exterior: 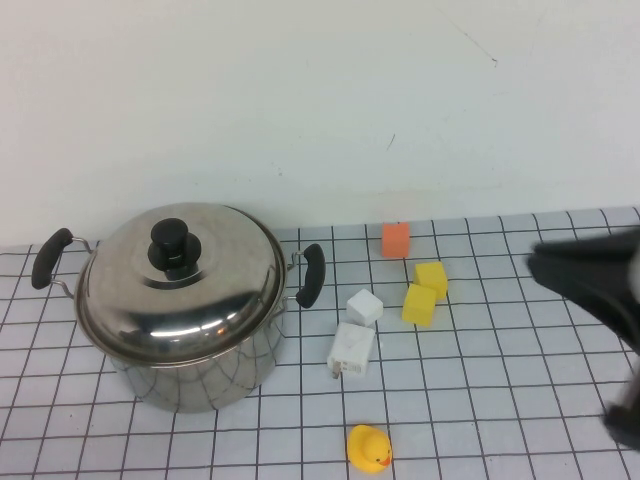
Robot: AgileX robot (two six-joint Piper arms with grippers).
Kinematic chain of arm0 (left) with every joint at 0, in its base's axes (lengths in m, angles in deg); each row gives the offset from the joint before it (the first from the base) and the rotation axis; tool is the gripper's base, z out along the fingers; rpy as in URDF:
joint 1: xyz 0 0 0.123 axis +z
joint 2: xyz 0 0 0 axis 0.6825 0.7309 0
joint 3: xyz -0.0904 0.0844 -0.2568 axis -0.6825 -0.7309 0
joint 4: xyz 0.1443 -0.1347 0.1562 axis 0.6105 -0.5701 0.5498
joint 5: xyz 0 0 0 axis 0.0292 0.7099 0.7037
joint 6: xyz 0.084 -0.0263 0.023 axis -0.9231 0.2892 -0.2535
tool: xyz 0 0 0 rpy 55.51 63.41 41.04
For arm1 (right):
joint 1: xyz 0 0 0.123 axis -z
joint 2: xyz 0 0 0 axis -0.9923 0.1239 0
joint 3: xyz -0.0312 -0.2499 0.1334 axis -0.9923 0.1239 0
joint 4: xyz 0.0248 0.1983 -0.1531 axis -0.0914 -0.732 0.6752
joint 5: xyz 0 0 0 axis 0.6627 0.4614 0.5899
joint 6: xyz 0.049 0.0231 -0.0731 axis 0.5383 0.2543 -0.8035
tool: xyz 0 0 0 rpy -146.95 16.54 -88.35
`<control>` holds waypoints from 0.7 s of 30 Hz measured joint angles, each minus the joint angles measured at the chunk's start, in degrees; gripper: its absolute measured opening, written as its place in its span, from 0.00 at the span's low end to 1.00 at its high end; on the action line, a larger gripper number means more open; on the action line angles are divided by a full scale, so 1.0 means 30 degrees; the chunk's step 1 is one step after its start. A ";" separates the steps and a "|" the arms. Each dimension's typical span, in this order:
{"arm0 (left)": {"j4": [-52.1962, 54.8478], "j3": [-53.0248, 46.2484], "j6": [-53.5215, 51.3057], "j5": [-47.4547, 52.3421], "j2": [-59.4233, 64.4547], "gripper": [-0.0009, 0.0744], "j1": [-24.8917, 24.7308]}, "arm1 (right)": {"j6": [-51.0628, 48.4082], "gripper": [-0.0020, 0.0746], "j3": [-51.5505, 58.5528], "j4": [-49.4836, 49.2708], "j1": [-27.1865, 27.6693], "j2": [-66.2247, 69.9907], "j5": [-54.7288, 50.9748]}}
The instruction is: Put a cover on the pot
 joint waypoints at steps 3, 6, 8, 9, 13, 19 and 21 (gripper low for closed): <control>0.0000 0.0000 0.0000 0.0000 0.0000 0.01 0.0000 | 0.0345 0.02 0.1653 0.0621 0.0000 -0.1571 0.0480; 0.0000 0.0000 0.0000 0.0000 0.0000 0.01 0.0000 | 0.0508 0.02 0.3119 0.0734 0.0000 -0.3040 0.0604; 0.0000 0.0000 0.0000 0.0000 0.0000 0.01 0.0000 | 0.0556 0.02 0.3960 0.0766 0.0000 -0.3735 0.0604; 0.0000 0.0000 -0.0067 0.0000 0.0000 0.01 0.0000 | 0.0586 0.02 0.4353 0.0766 0.0000 -0.4066 0.0604; 0.0000 0.0000 -0.0067 0.0000 0.0000 0.01 0.0000 | 0.0586 0.02 0.5645 -0.0470 0.0413 -0.5025 0.0915; 0.0000 0.0000 -0.0067 0.0000 0.0000 0.01 0.0000 | -0.1865 0.02 0.9362 -0.2188 0.4315 -0.7070 0.5244; 0.0000 0.0000 -0.0067 0.0000 0.0000 0.01 0.0000 | -0.3088 0.02 1.0707 -0.2822 0.5841 -0.8188 0.6311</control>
